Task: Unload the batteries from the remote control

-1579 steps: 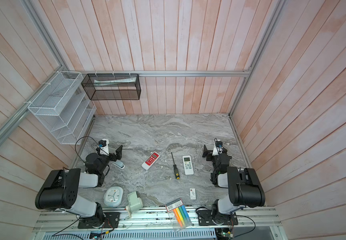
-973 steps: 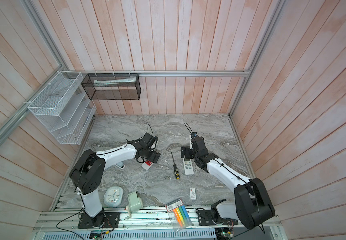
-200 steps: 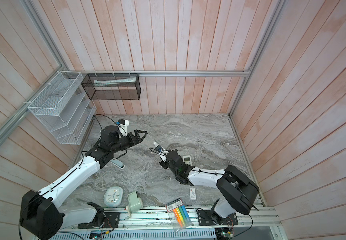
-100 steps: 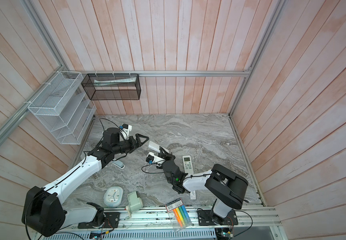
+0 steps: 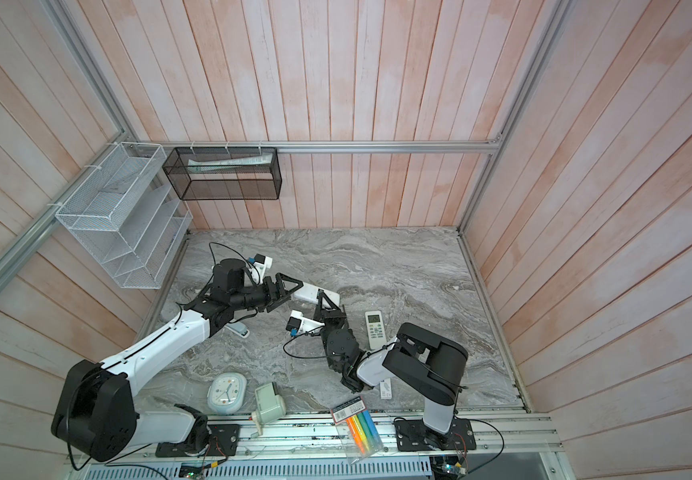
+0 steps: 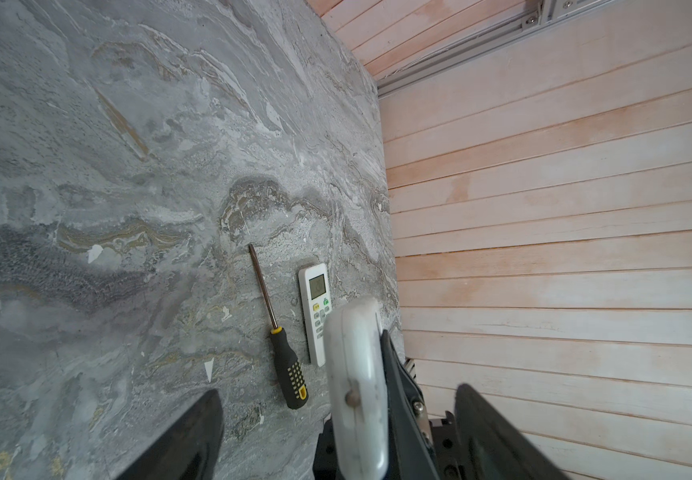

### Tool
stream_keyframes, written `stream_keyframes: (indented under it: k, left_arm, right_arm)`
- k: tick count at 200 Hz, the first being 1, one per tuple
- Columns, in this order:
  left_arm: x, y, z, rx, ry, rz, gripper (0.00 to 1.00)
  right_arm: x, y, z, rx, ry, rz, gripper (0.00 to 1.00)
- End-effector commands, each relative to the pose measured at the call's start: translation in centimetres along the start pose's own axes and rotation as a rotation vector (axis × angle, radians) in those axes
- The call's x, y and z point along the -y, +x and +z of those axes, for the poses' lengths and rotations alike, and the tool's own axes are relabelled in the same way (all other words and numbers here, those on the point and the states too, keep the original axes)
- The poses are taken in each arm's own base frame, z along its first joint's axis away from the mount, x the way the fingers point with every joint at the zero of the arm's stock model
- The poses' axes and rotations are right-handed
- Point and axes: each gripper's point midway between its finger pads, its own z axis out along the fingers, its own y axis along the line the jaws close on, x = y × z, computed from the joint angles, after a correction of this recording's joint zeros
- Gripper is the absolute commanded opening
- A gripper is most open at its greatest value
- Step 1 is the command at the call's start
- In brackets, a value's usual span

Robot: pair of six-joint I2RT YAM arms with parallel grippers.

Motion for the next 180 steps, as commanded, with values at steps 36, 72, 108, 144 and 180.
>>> stream_keyframes:
  k: [36, 72, 108, 144, 180]
  left_arm:
    - [0.8, 0.3, 0.6, -0.027, 0.093, -0.022, 0.79]
    - [1.6, 0.2, 0.7, -0.043, 0.125, -0.029, 0.67]
    - [1.8, 0.5, 0.8, -0.069, 0.133, -0.039, 0.62]
    - [1.4, 0.9, 1.1, -0.095, 0.138, -0.052, 0.55]
    - [1.6, 0.9, 1.3, -0.092, 0.167, -0.066, 0.45]
  right_arm:
    - [2.5, -1.9, 0.2, 0.034, 0.105, 0.004, 0.01]
    - [2.4, -2.2, 0.3, 0.045, 0.111, -0.017, 0.01]
    - [2.1, -2.3, 0.5, 0.042, 0.114, -0.038, 0.01]
    - [2.3, -2.5, 0.6, 0.046, 0.129, -0.047, 0.01]
    - [2.2, -2.6, 0.6, 0.051, 0.136, -0.054, 0.01]
